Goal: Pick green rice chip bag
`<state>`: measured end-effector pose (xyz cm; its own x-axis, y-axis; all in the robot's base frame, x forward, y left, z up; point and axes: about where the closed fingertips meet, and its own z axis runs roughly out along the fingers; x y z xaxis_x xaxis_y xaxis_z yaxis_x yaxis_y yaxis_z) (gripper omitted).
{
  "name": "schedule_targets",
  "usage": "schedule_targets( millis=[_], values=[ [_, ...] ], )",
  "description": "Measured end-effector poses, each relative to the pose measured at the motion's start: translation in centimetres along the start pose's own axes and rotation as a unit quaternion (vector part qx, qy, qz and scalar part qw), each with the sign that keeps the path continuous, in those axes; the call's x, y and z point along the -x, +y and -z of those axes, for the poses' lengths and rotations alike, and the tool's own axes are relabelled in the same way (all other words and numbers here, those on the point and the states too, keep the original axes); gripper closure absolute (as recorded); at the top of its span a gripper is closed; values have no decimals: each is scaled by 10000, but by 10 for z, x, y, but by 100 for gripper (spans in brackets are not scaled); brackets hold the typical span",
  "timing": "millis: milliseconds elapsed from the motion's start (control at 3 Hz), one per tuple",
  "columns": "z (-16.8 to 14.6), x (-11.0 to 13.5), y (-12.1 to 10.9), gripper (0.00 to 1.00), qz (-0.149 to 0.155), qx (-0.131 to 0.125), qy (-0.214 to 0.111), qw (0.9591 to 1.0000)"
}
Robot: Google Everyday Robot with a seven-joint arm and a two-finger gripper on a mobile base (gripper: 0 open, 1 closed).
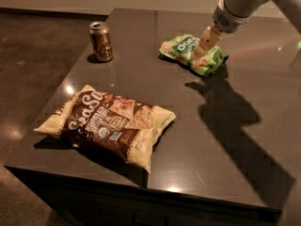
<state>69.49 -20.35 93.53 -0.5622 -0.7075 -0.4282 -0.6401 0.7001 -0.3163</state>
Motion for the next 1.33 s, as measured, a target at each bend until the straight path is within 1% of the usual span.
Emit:
schedule_targets(
  millis=[333, 667, 1000, 1333],
  values=[
    [-30, 2, -10, 0, -235, 3, 307, 9993],
    [-53, 2, -13, 0, -323, 59, 533, 9980],
    [-68, 2, -11, 0, -329, 143, 685, 9970],
    [-78, 1, -7, 16, -280, 254, 804, 9960]
  ],
)
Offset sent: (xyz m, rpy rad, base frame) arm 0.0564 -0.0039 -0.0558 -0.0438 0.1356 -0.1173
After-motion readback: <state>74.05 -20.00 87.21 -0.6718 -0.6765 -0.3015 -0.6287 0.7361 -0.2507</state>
